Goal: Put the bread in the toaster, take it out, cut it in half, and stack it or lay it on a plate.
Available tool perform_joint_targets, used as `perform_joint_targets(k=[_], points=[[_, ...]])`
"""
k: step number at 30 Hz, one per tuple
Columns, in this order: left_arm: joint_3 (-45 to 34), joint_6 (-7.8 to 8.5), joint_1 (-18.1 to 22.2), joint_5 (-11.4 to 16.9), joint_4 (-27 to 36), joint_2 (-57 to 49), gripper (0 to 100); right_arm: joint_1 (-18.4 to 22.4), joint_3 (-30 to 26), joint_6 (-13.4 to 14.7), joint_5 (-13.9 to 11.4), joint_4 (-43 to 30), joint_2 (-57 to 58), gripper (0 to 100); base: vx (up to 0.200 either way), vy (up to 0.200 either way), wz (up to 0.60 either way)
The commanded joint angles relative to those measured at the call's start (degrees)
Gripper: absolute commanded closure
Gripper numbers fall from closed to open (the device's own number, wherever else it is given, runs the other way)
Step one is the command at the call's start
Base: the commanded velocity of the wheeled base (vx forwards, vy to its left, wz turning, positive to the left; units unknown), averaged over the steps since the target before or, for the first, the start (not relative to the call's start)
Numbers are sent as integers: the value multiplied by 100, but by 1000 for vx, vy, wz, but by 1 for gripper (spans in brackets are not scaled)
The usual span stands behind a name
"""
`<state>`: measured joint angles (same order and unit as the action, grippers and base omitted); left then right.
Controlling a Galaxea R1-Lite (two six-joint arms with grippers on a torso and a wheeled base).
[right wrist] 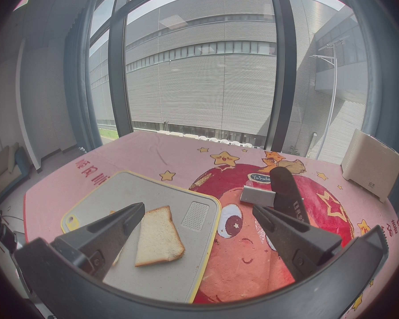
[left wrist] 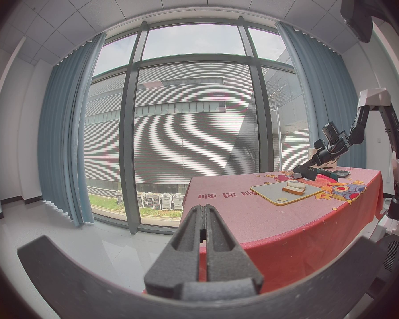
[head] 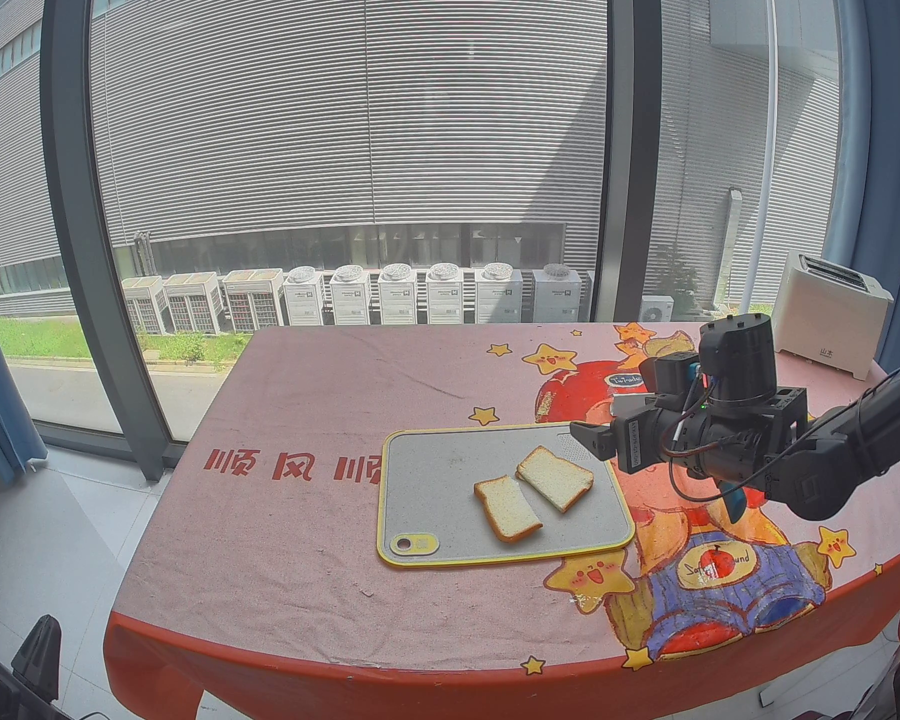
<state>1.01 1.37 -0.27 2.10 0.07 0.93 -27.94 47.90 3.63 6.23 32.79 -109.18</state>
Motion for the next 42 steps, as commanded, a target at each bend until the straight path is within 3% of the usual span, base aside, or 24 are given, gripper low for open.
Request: perform_joint_targets(k=[1,42], points=[[-92,4,0,1,1,-93,100,8,71,-56,1,25,-323,0,0,0,0],[-92,-5,0,-8,-7,-93,100,113,-8,-161,27,-45,-877,0,0,0,0]])
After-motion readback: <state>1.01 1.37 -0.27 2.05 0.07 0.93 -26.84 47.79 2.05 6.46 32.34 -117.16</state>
